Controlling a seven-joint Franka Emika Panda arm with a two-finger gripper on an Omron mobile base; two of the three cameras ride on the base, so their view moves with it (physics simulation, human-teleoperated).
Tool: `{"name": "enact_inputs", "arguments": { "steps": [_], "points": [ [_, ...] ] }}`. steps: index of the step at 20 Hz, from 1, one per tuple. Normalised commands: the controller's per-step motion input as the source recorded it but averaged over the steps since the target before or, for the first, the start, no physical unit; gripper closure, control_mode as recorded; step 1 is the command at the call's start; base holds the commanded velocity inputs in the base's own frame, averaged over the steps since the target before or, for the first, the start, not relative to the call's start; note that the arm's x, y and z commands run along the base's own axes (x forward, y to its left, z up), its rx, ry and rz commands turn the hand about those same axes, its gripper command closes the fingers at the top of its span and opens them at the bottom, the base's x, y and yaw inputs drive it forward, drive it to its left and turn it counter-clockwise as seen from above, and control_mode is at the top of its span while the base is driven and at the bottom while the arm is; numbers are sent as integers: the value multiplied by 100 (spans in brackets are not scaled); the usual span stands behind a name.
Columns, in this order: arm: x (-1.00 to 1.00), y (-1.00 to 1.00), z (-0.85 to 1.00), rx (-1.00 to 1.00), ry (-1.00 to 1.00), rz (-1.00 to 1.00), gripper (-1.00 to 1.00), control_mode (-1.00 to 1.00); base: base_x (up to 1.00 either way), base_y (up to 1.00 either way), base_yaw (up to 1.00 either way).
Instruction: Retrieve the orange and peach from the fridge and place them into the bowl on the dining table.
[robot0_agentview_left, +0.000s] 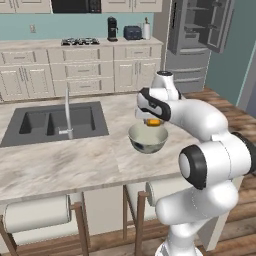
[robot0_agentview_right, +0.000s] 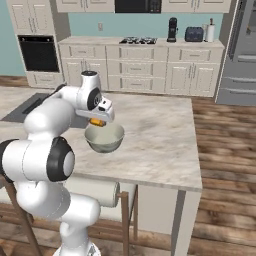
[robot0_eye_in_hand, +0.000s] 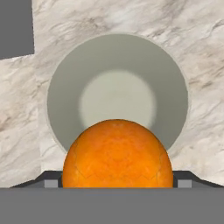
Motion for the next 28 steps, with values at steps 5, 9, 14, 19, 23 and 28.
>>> {"name": "enact_inputs", "arguments": {
  "steps": [5,9,14,19,23,28],
  "points": [
    [12,0,-37,0,0,-8,100,-100,0,0,0],
    [27,0,-29,0,0,-6,100,-100,0,0,0],
    [33,0,-30,0,0,-6,100,-100,0,0,0],
    [29,0,-28,0,0,-6,100,-100,0,0,0],
    [29,0,-26,0,0,-6,100,-100,0,0,0],
    [26,0,-24,0,0,-7,100,-100,0,0,0]
  ]
}}
